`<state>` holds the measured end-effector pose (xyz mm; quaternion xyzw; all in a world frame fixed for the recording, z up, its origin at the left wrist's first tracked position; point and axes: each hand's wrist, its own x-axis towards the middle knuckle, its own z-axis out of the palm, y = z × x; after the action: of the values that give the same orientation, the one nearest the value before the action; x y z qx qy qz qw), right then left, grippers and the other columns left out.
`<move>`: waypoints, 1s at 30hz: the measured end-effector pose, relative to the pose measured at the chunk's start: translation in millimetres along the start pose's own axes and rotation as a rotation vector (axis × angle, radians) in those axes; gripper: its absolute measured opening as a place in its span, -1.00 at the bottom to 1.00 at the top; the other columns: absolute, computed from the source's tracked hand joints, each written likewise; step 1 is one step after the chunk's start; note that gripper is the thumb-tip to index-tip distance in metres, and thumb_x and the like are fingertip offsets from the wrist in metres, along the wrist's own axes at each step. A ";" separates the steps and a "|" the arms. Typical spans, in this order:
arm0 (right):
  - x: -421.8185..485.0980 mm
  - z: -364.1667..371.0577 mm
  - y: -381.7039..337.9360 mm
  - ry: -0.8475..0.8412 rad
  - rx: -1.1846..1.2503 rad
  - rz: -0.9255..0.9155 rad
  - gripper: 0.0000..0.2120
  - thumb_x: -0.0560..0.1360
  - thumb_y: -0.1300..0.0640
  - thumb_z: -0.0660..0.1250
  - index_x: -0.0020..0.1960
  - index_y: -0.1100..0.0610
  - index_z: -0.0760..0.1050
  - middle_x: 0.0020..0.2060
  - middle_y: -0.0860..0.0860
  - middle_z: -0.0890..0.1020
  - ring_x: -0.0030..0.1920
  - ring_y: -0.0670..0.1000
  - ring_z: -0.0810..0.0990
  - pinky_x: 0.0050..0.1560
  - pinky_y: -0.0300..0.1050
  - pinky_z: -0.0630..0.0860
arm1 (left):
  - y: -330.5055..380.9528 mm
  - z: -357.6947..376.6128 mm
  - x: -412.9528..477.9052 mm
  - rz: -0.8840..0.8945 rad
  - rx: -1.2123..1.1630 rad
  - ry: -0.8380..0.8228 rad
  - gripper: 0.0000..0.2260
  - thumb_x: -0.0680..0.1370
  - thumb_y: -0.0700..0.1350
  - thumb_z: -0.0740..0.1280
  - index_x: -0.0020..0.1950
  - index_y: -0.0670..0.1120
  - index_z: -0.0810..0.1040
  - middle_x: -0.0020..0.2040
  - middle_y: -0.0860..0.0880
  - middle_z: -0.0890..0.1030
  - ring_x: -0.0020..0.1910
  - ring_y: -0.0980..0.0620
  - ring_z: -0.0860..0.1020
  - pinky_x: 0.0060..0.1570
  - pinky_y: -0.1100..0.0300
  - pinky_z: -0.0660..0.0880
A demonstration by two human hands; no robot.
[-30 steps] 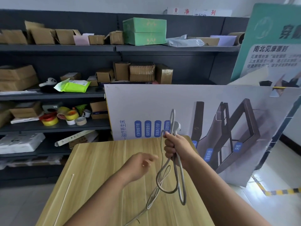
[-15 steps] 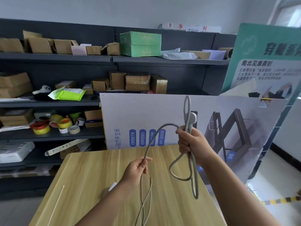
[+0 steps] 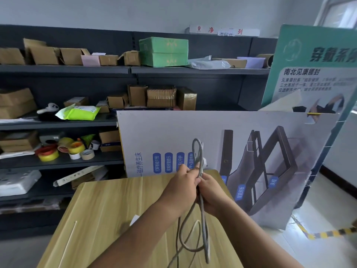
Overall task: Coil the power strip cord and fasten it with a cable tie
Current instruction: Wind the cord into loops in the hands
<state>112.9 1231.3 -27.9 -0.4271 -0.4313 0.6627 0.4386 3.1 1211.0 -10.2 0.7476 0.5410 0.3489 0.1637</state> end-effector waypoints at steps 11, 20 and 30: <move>-5.8 -7.3 -7.3 -0.213 -0.059 -0.123 -0.90 0.52 0.40 0.33 0.03 0.32 0.50 -0.31 0.07 0.53 -0.35 -0.02 0.47 -0.36 -0.17 0.48 | -14.7 -24.5 8.5 -0.136 0.237 0.163 -0.72 0.60 0.13 0.23 0.13 0.05 0.65 -0.10 0.05 0.48 -0.04 -0.05 0.55 -0.19 0.14 0.40; 0.7 -1.7 -12.1 -0.008 0.047 -0.218 -0.87 0.59 0.29 0.28 -0.15 0.25 0.44 -0.38 0.08 0.51 -0.26 0.14 0.56 0.04 0.12 0.57 | -53.6 1.0 -12.1 -0.480 -0.444 0.045 -0.51 0.54 0.33 0.05 0.04 -0.03 0.52 -0.15 -0.10 0.59 -0.24 0.05 0.58 -0.22 0.19 0.45; -14.0 13.6 -40.4 -0.276 0.354 -0.191 -0.61 0.61 0.05 0.19 -0.37 0.10 0.26 -0.56 -0.07 0.24 -0.61 -0.16 0.21 -0.59 -0.28 0.27 | -87.4 61.5 -41.0 -1.079 -1.308 -0.547 -0.66 0.56 0.02 0.33 0.10 -0.25 0.55 -0.07 -0.28 0.65 -0.04 -0.23 0.64 0.09 -0.12 0.56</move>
<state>112.2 1225.1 16.5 -0.2060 -0.4027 0.7356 0.5042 -21.7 1212.9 -122.0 0.2052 0.4537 0.2726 0.8232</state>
